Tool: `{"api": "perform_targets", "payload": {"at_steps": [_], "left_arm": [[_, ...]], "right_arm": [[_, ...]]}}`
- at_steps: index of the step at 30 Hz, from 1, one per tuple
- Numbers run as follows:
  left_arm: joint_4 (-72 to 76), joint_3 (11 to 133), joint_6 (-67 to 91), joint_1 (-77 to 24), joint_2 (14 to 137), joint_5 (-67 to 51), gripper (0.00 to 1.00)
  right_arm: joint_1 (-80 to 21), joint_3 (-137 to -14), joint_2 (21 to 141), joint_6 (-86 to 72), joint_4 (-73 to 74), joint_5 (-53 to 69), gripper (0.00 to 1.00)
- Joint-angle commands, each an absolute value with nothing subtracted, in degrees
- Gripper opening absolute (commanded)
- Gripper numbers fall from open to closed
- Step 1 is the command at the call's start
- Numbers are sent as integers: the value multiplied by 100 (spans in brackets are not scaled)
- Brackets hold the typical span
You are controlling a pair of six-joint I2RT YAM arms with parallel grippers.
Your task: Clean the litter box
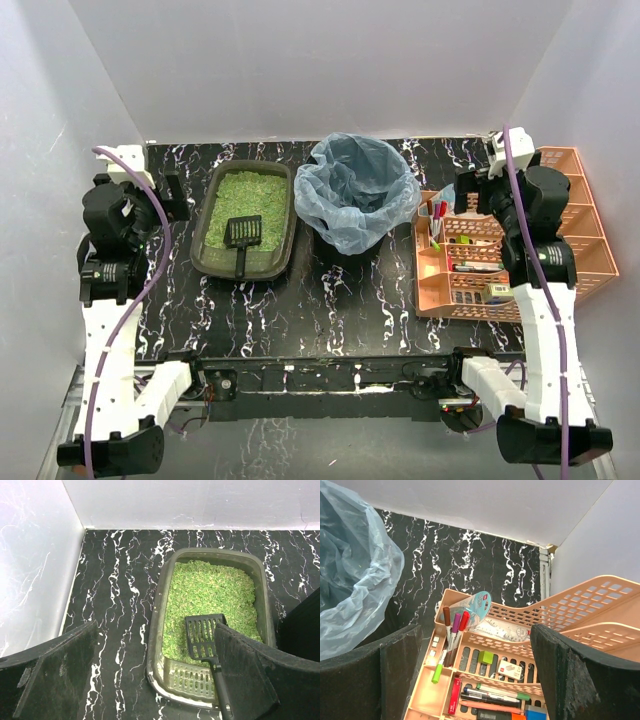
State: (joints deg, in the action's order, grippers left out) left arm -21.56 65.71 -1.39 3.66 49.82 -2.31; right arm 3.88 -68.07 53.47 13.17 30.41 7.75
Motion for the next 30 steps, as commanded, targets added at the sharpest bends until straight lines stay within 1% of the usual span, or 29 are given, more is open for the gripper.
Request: {"api": "perform_targets", "payload": {"at_steps": [1, 8, 19, 25, 30], "left_arm": [[-2301, 6510, -278, 404, 4718, -160, 97], [-2459, 6421, -331, 400, 4406, -293, 97], [-2516, 6319, -268, 496, 4137, -350, 97], [-2773, 6313, -223, 624, 3982, -427, 97], [-2713, 6291, -204, 627, 4074, -548, 97]], "right_arm": [[412, -6849, 4874, 1348, 3035, 616, 99], [419, -6659, 4402, 1417, 3274, 370, 99], [418, -6369, 4213, 1207, 3146, 96, 99], [546, -6331, 4110, 1136, 3239, 251, 99], [614, -6293, 4128, 1125, 3209, 310, 99]]}}
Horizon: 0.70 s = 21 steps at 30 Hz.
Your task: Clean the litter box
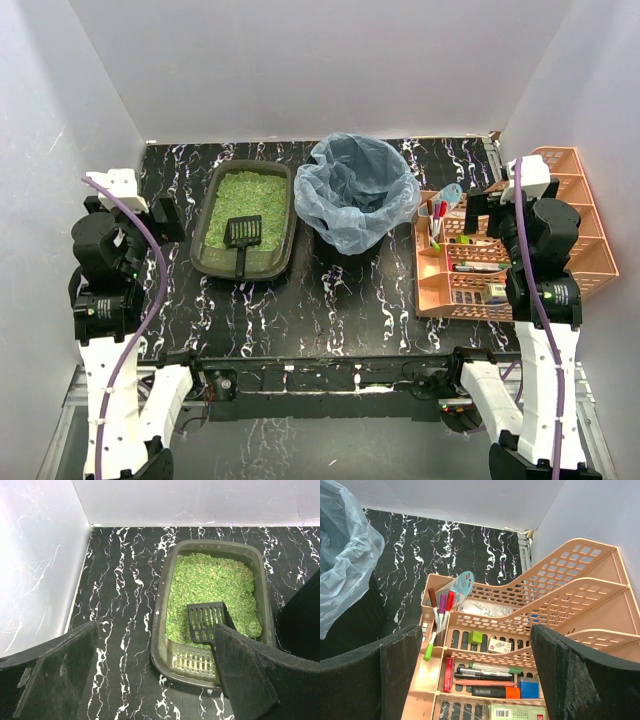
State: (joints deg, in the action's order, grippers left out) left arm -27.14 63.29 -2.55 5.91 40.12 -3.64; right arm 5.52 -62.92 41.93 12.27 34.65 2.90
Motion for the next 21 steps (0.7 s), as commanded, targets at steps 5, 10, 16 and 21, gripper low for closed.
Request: {"api": "perform_targets", "payload": {"at_steps": [5, 10, 16, 21], "left_arm": [[-2618, 6259, -222, 624, 4226, -734, 97], [-2584, 6231, -342, 624, 4315, -878, 97], [-2585, 6223, -396, 628, 4364, -1019, 97], [-2575, 6223, -375, 626, 4381, -966, 97]], "right_arm": [[682, -6284, 4206, 1110, 3171, 430, 99], [699, -6276, 4267, 1116, 3147, 430, 99], [710, -6249, 4289, 1125, 3134, 494, 99], [720, -6245, 4289, 1125, 3134, 514, 99]]}}
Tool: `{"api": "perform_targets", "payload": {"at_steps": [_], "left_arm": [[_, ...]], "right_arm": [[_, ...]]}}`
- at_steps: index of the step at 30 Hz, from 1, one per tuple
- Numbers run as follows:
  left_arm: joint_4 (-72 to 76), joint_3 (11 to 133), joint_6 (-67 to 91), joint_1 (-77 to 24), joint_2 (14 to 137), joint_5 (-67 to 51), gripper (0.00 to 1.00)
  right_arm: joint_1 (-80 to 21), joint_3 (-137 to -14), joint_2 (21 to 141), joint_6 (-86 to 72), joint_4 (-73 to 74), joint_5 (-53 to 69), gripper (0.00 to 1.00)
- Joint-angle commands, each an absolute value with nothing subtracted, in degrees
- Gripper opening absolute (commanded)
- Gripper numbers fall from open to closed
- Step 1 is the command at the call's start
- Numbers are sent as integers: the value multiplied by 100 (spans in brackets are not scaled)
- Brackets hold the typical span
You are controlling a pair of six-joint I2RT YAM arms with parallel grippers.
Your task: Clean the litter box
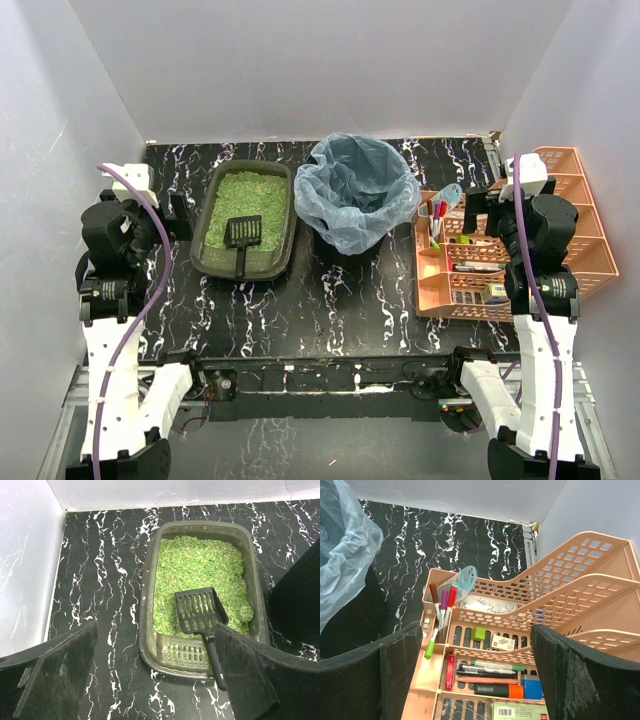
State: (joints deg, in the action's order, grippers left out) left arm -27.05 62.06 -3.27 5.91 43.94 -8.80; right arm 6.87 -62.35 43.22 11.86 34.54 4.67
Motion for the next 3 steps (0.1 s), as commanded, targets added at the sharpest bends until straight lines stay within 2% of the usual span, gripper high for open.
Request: {"api": "perform_targets", "payload": {"at_steps": [1, 3], "left_arm": [[-2583, 6229, -370, 624, 4388, -946, 97], [-2598, 6248, -388, 629, 4394, -930, 97]], "right_arm": [[718, -6234, 4289, 1120, 3131, 517, 99], [716, -6223, 4289, 1125, 3129, 536, 99]]}}
